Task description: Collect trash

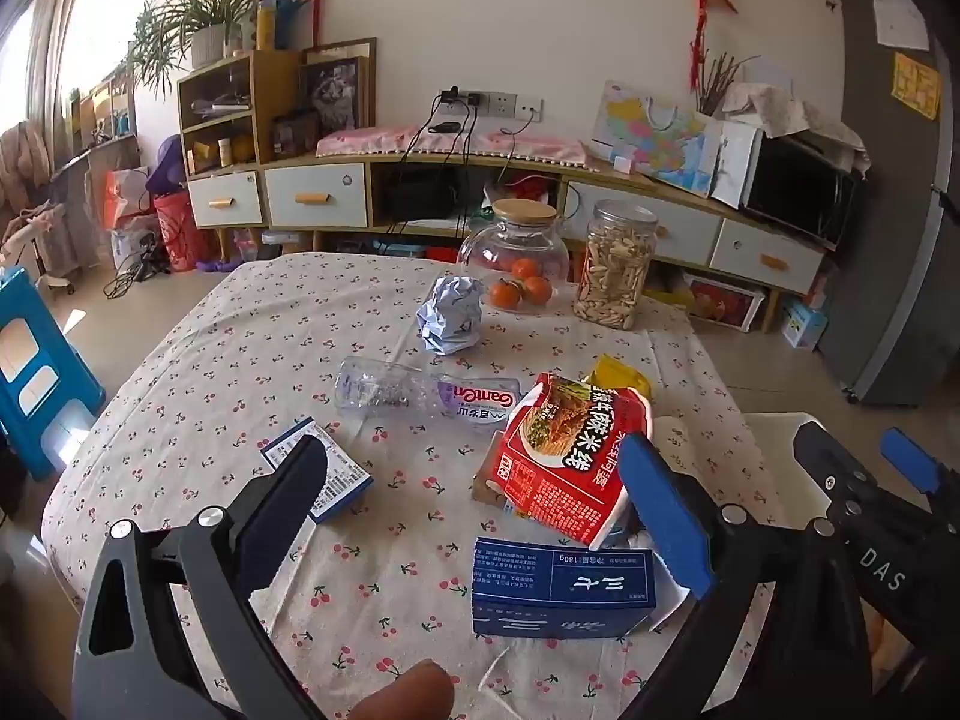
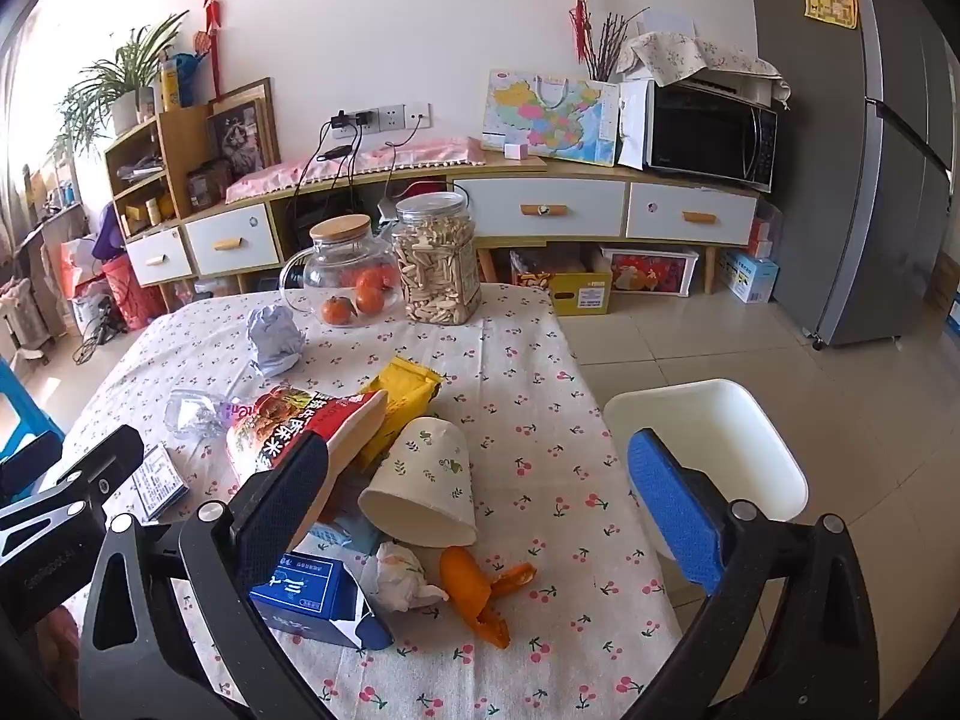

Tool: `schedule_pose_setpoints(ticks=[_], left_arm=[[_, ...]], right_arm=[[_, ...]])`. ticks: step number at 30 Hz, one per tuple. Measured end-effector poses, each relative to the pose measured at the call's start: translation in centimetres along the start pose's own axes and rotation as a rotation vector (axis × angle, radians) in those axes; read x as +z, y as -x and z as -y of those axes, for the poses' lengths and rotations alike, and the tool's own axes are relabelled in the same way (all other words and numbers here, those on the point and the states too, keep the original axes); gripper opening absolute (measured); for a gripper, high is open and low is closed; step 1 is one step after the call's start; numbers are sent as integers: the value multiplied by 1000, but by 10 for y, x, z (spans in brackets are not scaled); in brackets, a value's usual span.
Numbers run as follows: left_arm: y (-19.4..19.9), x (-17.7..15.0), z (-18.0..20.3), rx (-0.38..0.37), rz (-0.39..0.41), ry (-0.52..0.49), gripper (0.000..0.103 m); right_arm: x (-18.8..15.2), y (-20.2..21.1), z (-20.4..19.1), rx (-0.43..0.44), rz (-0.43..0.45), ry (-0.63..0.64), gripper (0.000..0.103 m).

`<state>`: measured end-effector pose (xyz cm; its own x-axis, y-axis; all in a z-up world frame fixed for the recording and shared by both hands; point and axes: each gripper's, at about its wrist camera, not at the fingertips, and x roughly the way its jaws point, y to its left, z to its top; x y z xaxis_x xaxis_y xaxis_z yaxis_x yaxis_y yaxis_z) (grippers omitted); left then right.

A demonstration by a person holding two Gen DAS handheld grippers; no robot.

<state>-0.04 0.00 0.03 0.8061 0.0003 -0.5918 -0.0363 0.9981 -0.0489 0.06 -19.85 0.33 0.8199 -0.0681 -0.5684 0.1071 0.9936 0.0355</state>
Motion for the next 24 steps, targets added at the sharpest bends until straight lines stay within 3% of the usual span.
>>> schedule_pose_setpoints(ticks=[24], left_arm=[[0,-1,0,1,-16,-1,95]], right_arm=[[-2,1,-4,-6,2,20,96]])
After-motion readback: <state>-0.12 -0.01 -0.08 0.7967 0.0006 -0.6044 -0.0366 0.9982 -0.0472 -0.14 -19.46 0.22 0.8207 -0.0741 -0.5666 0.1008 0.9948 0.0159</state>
